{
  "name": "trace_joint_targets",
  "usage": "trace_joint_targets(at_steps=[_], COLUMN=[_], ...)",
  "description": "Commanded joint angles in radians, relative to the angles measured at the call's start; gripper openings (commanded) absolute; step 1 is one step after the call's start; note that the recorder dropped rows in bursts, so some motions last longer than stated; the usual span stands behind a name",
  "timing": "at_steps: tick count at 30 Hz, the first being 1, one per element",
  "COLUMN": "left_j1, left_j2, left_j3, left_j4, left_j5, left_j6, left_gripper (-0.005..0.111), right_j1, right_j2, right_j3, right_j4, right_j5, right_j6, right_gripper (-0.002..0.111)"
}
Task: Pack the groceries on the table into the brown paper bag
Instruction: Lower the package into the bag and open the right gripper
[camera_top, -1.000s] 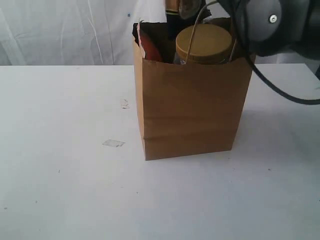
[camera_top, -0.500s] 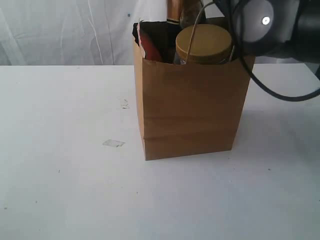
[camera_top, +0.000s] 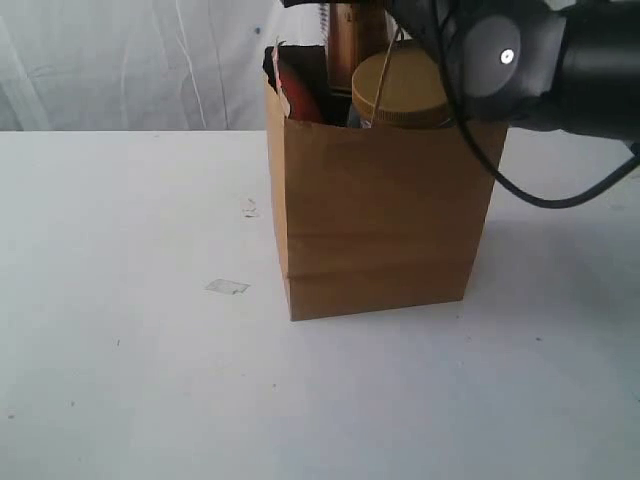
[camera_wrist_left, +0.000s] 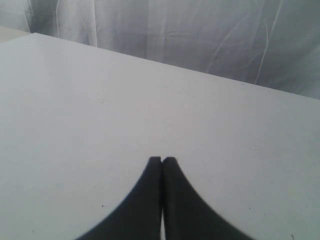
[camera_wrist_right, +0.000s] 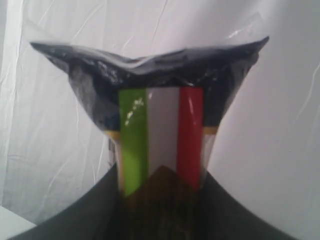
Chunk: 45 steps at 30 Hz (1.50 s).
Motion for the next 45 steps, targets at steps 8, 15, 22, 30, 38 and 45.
trace_joint_targets(at_steps=[8,15,22,30,38,45], left_j1=[-0.007,-0.007,-0.007,-0.007,-0.007,-0.007], left_j2=[-0.005,-0.005,-0.005,-0.005,-0.005,-0.005], left_j3=[0.002,0.002,0.002,0.002,0.002,0.002], left_j4=[0.009,0.009,0.009,0.009,0.009,0.009], left_j5=[-0.004,-0.004,-0.004,-0.004,-0.004,-0.004], left_j6=[0.002,0.002,0.002,0.002,0.002,0.002], left_gripper=[0.000,0.000,0.000,0.000,0.000,0.000], right_j1=[-0.005,-0.005,-0.005,-0.005,-0.005,-0.005], right_j2=[-0.005,0.004,0.005,0.005,0.005,0.005], right_j3=[-0.022,-0.020,-0.020,-0.020,-0.020,-0.020], right_j4=[-0.016,-0.013,-0.013,-0.013,-0.013,-0.013], right_j5=[-0.077,-0.031,0.018,0.049,0.050,0.050], right_j6=[-0.002,-0.002,-0.002,-0.004,-0.004,-0.004], right_gripper=[0.013,0.029,0.036,0.055,0.055,0.055])
